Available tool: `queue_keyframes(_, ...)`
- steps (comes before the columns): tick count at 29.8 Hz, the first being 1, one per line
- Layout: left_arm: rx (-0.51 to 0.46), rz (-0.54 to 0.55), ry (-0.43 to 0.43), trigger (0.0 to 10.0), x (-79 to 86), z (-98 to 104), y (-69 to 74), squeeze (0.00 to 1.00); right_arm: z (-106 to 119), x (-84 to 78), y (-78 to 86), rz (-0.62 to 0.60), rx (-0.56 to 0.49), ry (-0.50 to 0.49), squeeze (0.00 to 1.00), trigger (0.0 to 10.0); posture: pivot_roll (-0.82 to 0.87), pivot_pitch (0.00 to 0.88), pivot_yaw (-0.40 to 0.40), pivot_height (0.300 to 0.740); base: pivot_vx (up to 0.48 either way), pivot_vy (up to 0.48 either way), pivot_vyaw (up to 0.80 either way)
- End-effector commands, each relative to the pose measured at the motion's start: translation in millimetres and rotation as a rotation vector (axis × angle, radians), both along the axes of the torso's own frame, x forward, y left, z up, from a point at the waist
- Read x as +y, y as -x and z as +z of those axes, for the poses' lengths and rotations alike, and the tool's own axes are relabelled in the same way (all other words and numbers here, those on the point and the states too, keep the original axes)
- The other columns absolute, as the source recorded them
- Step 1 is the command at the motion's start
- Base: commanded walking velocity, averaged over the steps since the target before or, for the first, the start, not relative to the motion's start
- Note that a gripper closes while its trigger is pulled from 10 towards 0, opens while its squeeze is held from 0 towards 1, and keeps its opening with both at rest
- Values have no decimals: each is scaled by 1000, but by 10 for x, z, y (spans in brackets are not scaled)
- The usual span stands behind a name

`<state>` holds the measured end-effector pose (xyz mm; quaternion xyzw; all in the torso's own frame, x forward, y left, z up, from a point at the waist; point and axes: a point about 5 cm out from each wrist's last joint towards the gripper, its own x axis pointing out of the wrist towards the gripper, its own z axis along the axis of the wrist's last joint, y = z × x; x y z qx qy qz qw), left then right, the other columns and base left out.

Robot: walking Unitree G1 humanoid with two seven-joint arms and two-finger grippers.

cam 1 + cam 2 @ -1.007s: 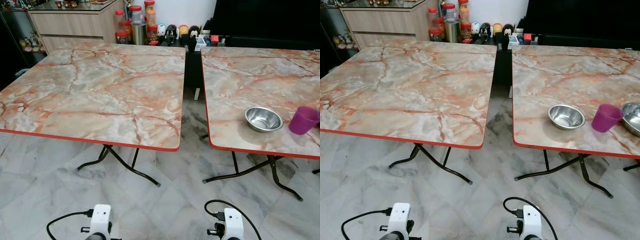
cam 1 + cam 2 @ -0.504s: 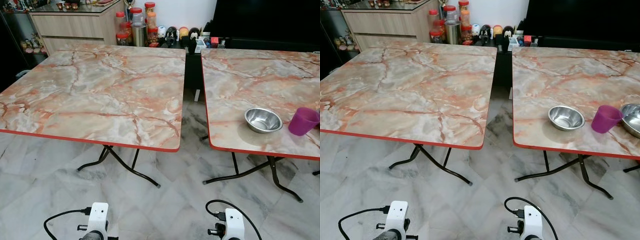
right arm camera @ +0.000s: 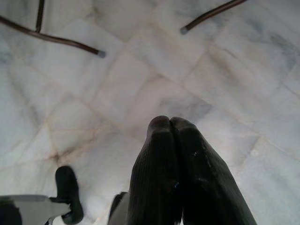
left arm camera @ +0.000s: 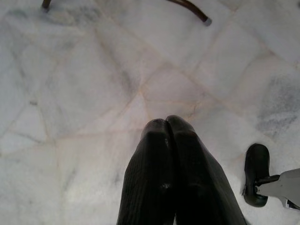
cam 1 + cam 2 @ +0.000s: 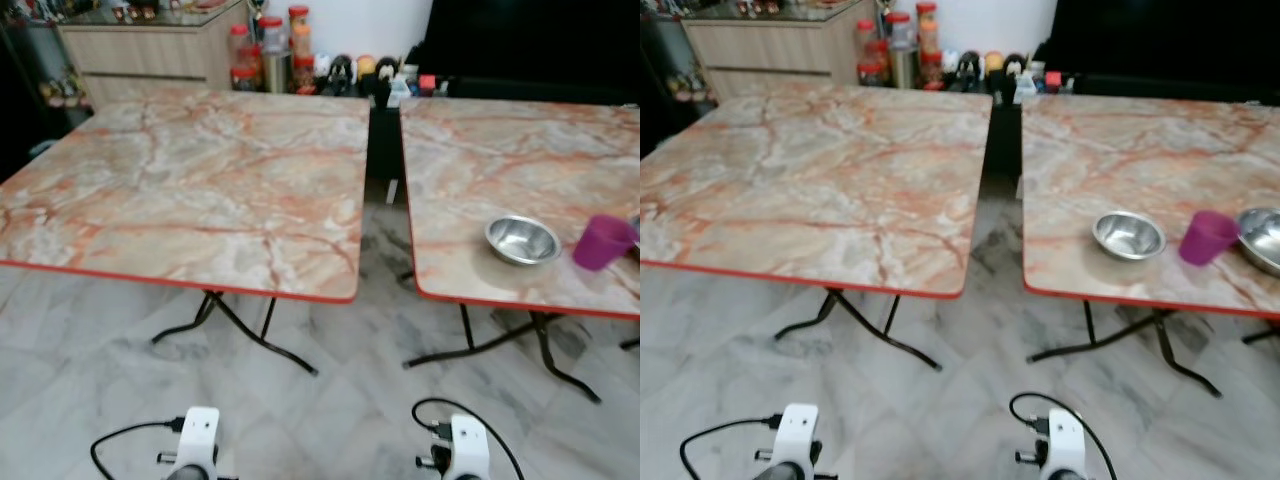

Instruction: Setting the table

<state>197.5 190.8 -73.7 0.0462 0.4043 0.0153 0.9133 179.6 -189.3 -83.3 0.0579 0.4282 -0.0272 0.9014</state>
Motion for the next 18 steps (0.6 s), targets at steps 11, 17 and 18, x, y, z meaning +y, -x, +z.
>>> queue_keyframes(11, 28, 36, 12, 10000, -18, -45, 72, 0, 12, -86, 1, -35, -6, 16, 0, 10000, -47, 35, -42, 740, 0, -423, 0)
queue_keyframes(17, 25, 41, 19, 10000, -26, -44, 69, 0, 15, -101, 1, -38, -7, 21, 0, 10000, -49, 36, -42, 740, 0, -421, 0)
queue_keyframes(18, 24, 44, 21, 10000, -26, -44, 69, 0, 16, -104, 0, -40, -8, 22, 0, 10000, -49, 37, -45, 740, 0, -424, 0)
